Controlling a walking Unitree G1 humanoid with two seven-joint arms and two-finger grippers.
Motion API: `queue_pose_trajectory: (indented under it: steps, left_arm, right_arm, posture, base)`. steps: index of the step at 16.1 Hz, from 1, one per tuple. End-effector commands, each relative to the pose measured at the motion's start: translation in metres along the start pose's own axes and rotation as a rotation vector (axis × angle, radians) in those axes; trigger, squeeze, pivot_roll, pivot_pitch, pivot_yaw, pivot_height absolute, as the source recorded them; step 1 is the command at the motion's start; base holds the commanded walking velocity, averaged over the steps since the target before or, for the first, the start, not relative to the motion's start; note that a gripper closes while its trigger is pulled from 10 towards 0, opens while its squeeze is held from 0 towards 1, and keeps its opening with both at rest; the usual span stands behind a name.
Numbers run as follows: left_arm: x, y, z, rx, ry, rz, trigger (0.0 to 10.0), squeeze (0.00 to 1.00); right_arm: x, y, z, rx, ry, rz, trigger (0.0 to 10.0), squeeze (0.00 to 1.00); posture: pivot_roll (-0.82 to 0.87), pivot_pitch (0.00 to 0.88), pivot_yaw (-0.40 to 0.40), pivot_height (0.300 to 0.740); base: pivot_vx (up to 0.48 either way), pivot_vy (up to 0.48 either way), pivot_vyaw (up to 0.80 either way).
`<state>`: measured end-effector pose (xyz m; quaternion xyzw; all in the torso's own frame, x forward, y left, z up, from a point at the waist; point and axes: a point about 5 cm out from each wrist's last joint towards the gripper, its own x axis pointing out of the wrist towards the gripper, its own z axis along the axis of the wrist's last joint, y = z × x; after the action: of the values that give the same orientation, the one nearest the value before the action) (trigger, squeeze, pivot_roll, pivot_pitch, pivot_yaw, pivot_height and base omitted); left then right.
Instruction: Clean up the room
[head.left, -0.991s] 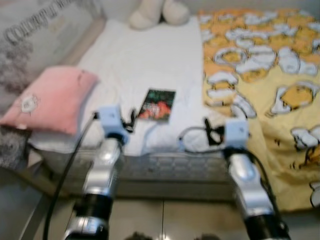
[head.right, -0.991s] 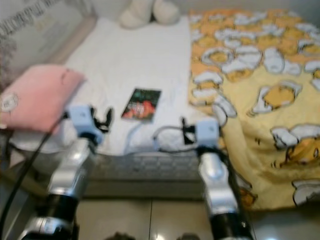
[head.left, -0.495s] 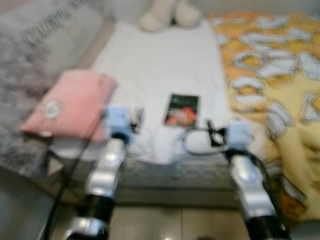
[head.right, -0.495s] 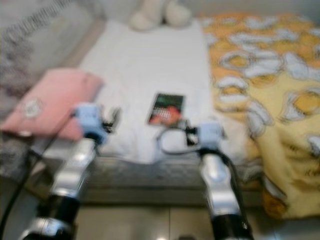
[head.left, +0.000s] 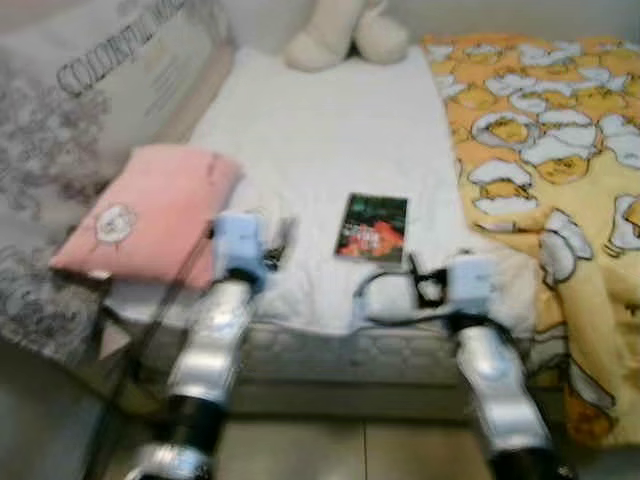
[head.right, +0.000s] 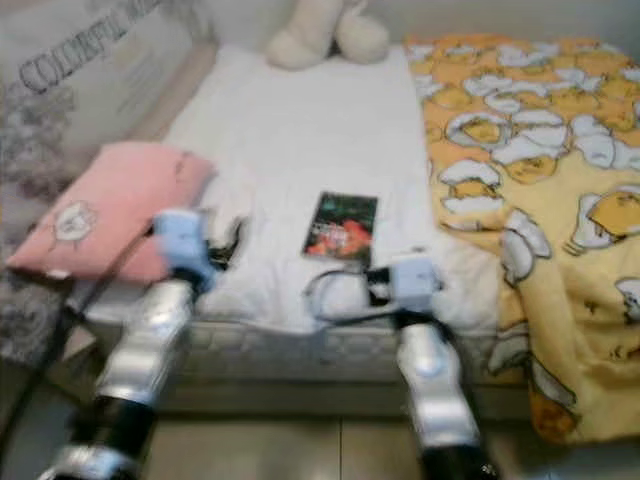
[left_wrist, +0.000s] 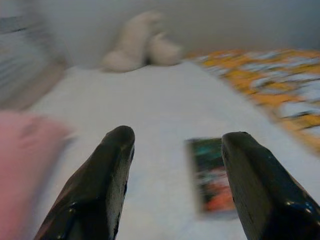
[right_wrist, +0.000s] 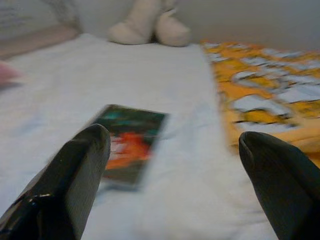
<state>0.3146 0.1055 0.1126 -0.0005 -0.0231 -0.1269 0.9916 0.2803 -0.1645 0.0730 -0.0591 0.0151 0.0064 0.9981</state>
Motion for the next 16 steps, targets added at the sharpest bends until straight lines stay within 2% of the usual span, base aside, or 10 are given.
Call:
queue_pose_trajectory:
  steps: [1,2,4,6,9,10,12,16]
  left_arm:
    - [0.001,0.015,-0.002,-0.042,0.028,0.051,10.0,0.00]
    - [0.005,0.013,0.001,-0.084,0.026,0.052,10.0,0.00]
    - [0.006,0.008,0.002,-0.074,0.013,0.035,10.0,0.00]
    - [0.004,0.002,-0.002,-0.069,0.018,0.021,10.0,0.00]
    - [0.004,-0.001,-0.004,-0.077,0.029,-0.004,10.0,0.00]
    - [0.005,-0.001,-0.004,-0.029,0.042,-0.006,10.0,0.00]
    - [0.005,0.005,-0.006,-0.013,0.060,0.041,10.0,0.00]
    - [0.005,0.012,-0.008,-0.048,0.069,0.098,10.0,0.00]
  right_arm:
    - [0.002,0.008,0.004,0.010,-0.016,0.021,10.0,0.00]
    - [0.001,0.002,0.002,-0.008,-0.010,0.009,10.0,0.00]
    - [-0.001,-0.005,0.000,-0.012,-0.002,-0.016,10.0,0.00]
    - [-0.002,-0.007,0.001,-0.013,-0.004,-0.018,10.0,0.00]
    - [-0.001,-0.006,0.002,-0.012,-0.008,-0.019,10.0,0.00]
    - [-0.001,-0.006,0.003,-0.012,-0.010,-0.018,10.0,0.00]
    - [0.002,-0.007,0.005,-0.014,-0.015,-0.021,10.0,0.00]
    - [0.007,-0.011,0.006,-0.022,-0.012,-0.027,10.0,0.00]
  posture:
    - [-0.14,0.000,0.073,0.735]
    - [-0.15,0.000,0.069,0.735]
    - [-0.15,0.000,0.066,0.735]
    - [-0.16,0.000,0.065,0.735]
    - [-0.16,0.000,0.061,0.735]
    - [-0.16,0.000,0.061,0.735]
    - [-0.16,0.000,0.062,0.735]
    - [-0.15,0.000,0.060,0.735]
  base:
    - [0.352,-0.322,0.00]
    - [0.356,-0.319,0.00]
    - [0.352,-0.322,0.00]
    - [0.347,-0.328,0.00]
    - [0.000,0.000,0.00]
    - [0.480,0.000,0.00]
    - [0.480,0.000,0.00]
    - [0.480,0.000,0.00]
